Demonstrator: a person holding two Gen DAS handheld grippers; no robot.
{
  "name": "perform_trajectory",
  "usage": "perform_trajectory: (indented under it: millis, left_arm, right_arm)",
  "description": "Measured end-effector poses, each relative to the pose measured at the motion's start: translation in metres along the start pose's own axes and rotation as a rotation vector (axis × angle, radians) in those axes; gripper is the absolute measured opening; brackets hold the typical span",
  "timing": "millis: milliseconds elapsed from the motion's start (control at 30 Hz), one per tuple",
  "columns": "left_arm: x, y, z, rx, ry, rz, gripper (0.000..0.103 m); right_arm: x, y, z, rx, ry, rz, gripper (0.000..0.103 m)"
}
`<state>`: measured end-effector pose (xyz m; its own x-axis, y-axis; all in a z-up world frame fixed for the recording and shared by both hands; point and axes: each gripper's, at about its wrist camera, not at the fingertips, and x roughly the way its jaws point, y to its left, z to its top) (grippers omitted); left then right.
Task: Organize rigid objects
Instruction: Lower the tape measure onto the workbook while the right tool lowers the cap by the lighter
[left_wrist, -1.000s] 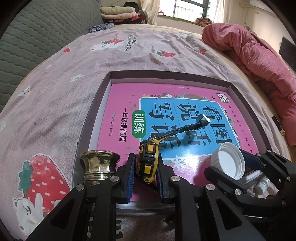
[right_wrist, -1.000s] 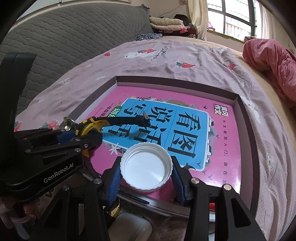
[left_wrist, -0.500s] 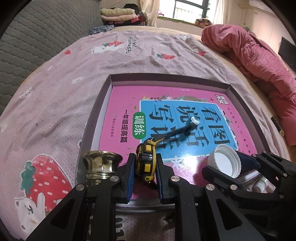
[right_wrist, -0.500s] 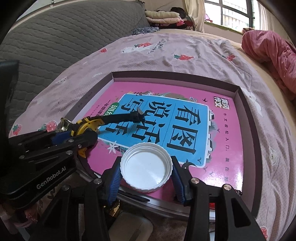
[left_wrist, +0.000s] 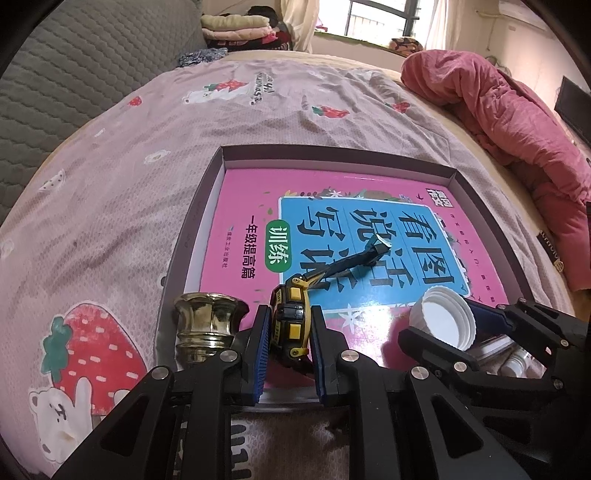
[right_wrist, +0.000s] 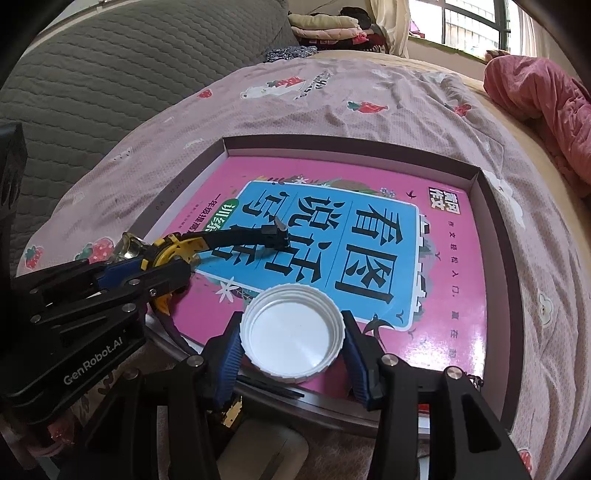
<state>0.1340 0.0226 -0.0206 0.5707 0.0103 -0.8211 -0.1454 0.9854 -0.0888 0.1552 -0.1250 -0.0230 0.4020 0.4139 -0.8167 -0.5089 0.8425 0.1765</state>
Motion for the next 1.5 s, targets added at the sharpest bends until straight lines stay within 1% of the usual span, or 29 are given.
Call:
perform_trajectory:
  millis: [667, 867, 1100, 1200, 1500]
  left_arm:
    - [-0.009, 0.003, -0.002, 0.0, -0.014, -0.012, 0.021]
    - [-0.011, 0.003, -0.003, -0.001, -0.016, -0.012, 0.021]
    - [-0.013, 0.003, -0.004, 0.001, -0.014, -0.012, 0.021]
    - [-0.013, 0.003, -0.004, 0.0, -0.011, -0.016, 0.021]
    - [-0.015, 0.002, -0.004, 0.001, -0.008, -0.013, 0.021]
  right_arm:
    - [-0.002, 0.0, -0.001, 0.005, 0.001, -0.024, 0.05]
    - [-0.005, 0.002, -0.003, 0.0, -0.018, -0.037, 0.05]
    - [-0.01, 0.002, -0.005, -0.004, -0.036, -0.038, 0.053]
    - [-0.012, 0.001, -0.006, 0.005, -0.04, -0.036, 0.056]
    - [-0.026, -0.005, -0.006, 0.051, -0.088, -0.045, 0.056]
